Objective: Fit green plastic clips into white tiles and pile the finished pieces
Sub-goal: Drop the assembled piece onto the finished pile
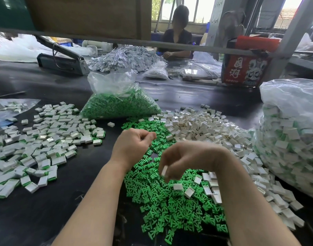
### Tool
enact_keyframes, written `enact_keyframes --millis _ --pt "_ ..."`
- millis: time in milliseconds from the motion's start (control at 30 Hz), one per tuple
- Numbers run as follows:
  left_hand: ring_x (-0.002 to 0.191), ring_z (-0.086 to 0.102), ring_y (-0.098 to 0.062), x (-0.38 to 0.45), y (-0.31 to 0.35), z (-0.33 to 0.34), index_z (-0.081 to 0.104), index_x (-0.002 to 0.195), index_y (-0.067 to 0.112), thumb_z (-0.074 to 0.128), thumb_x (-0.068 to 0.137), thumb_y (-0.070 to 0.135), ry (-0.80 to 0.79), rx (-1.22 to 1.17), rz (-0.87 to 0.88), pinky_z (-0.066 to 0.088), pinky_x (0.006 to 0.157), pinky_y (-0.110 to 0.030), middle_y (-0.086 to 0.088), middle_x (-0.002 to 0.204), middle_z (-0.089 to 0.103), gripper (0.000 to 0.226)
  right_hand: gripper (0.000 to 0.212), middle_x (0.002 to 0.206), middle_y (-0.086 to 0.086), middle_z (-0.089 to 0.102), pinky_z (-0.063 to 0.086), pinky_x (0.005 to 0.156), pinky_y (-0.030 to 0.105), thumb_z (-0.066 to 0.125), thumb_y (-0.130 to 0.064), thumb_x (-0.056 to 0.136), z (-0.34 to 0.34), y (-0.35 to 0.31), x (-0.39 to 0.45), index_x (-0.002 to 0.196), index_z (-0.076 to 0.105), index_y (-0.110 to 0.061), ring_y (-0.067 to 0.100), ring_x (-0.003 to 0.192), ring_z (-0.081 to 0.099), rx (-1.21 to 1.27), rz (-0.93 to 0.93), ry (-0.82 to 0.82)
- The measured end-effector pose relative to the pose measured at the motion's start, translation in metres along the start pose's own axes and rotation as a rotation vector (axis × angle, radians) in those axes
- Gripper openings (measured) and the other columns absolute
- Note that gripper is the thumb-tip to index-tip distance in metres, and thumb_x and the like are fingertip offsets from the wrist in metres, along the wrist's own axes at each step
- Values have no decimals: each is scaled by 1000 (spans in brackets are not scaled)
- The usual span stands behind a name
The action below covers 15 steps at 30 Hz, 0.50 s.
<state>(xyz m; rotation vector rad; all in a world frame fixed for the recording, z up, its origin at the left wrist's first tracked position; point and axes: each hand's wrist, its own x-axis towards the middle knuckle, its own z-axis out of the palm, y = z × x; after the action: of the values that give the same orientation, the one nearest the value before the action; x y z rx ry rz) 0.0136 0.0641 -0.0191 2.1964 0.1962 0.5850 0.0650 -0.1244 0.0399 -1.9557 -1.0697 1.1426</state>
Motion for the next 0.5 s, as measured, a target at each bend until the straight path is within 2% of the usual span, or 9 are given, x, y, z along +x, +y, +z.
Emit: enact_keyframes --millis 67,100,133,200,233,300,367,433,500 --pt "37 41 -6 -1 0 4 74 68 14 66 91 45 -8 28 -9 35 41 -27 -4 51 63 39 22 105 4 74 54 91 32 66 -11 91 1 -8 -2 112 71 -10 10 95 67 -111 -4 -129" --pt "37 46 -4 -2 1 5 75 66 19 64 91 48 -17 30 -21 35 41 -24 3 48 62 40 24 110 4 73 52 97 36 65 -15 92 1 -9 -3 115 70 -13 11 102 67 -131 -4 -130" --pt "37 49 -3 -4 2 7 75 64 23 61 92 50 -23 28 -34 34 40 -21 9 45 60 41 24 112 4 73 51 98 37 65 -17 93 -1 -8 -3 116 70 -14 11 103 67 -131 -4 -90" --pt "37 49 -3 -6 4 8 74 67 26 53 97 50 -43 19 -45 31 40 -19 12 39 53 44 21 105 4 75 53 87 36 66 -16 92 -5 -2 -3 111 73 -15 13 88 66 -89 -5 109" --pt "42 53 -4 -6 5 8 75 73 27 50 99 48 -67 11 -44 37 45 -23 8 44 58 41 17 98 3 76 54 82 38 67 -15 90 -6 3 -1 106 74 -16 13 79 65 -73 6 250" --pt "71 67 -6 -5 6 9 76 94 26 48 102 40 -132 25 -29 53 73 -30 -1 81 75 32 12 86 -2 76 59 75 37 68 -14 88 -7 14 6 93 76 -23 9 66 64 -125 47 542" --pt "109 62 -11 -4 7 11 71 116 21 48 103 29 -161 102 -2 45 100 -34 3 117 70 28 16 82 -7 72 61 63 31 68 -15 88 -5 24 17 83 74 -29 6 58 63 -223 82 728" --pt "129 46 -13 -3 8 11 63 130 20 49 103 21 -159 134 -11 34 112 -42 7 131 62 31 15 86 -12 69 60 63 26 69 -19 88 -1 31 27 88 73 -33 4 61 63 -317 107 786" --pt "134 41 -15 -4 7 10 60 134 21 51 102 16 -170 162 -10 31 114 -42 4 136 59 34 20 96 -10 70 57 79 28 69 -24 87 3 35 36 104 73 -35 6 79 64 -464 122 779"
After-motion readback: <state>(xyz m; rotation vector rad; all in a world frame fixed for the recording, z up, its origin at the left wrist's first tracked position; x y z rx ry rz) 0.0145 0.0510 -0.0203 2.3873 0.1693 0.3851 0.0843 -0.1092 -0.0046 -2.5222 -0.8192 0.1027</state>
